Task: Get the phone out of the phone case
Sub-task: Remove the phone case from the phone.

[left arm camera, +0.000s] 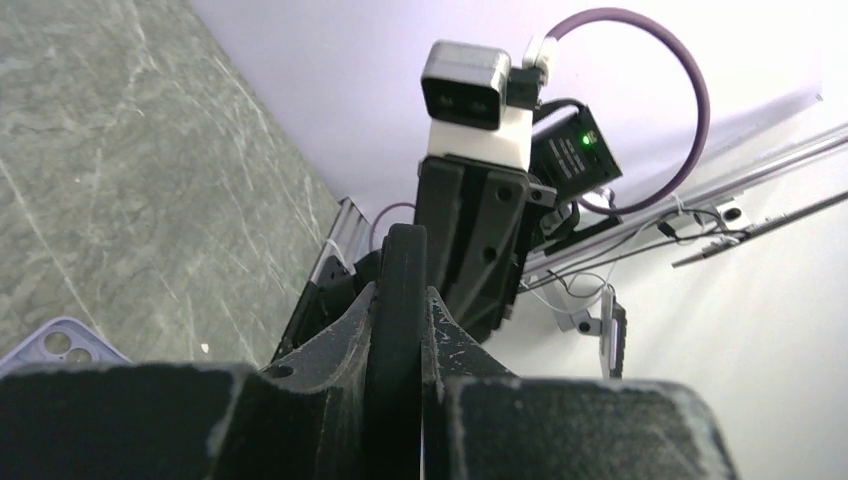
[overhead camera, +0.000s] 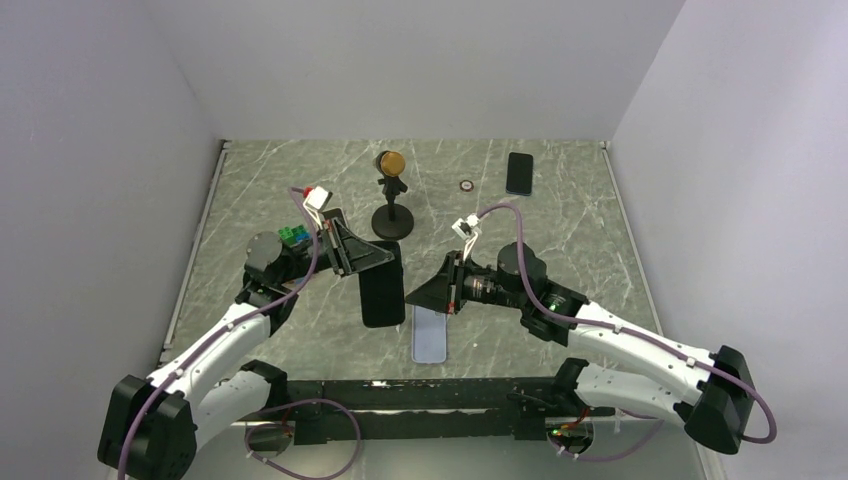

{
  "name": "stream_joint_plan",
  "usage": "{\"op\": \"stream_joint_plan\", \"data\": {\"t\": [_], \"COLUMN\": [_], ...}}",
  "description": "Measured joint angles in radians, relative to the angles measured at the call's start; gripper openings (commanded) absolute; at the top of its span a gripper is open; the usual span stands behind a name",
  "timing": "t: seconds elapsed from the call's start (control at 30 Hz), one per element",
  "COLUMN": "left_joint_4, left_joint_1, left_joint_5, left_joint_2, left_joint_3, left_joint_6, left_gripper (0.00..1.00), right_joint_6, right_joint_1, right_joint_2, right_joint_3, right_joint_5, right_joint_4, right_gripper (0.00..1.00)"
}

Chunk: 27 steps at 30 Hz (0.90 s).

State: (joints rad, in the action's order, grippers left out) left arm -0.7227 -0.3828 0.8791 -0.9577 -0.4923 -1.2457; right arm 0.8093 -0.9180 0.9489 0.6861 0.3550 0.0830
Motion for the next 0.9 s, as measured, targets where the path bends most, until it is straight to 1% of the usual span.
{"op": "stream_joint_plan", "data": {"t": [0.1,0.2,0.27,0.33,0.43,0.67,0.9], "left_joint_4": [0.033,0.064,0.081,0.092,0.108,0.144,0.144], "left_joint_1": [0.002,0.004,0.005,0.005,0.007,0.01,0.013], "left_joint_5": [-0.035,-0.065,-0.08,-0.092,-0.1,-0.117,-0.117], "left_joint_2": [0.001,0.004,0.008,0.013,0.023,0.051,0.053], "left_joint_3": [0.0,0.0,0.0,0.0,0.0,0.0,0.0], "left_joint_6": [0.015,0.031,0.036,0.04,0.048,0.065,0.064], "left_gripper": [0.0,0.0,0.0,0.0,0.0,0.0,0.0], "right_joint_6": [0.096,0.145,0.156,0.164,0.166,0.147,0.142], "right_joint_1": [0.0,-0.002,-0.002,-0.002,-0.003,-0.006,-0.019], "right_joint_2": [0.011,0.022,0.021,0.021,0.021,0.021,0.032], "right_joint_3": [-0.045,-0.054,-0.054,-0.054,-0.054,-0.054,-0.054], "right_joint_5": [0.079,0.108,0.117,0.121,0.12,0.099,0.099], "right_joint_4": [0.12,0.153,0.164,0.165,0.16,0.082,0.08], "right_gripper": [0.11,0.12,0.15,0.2,0.24,0.25,0.24]}}
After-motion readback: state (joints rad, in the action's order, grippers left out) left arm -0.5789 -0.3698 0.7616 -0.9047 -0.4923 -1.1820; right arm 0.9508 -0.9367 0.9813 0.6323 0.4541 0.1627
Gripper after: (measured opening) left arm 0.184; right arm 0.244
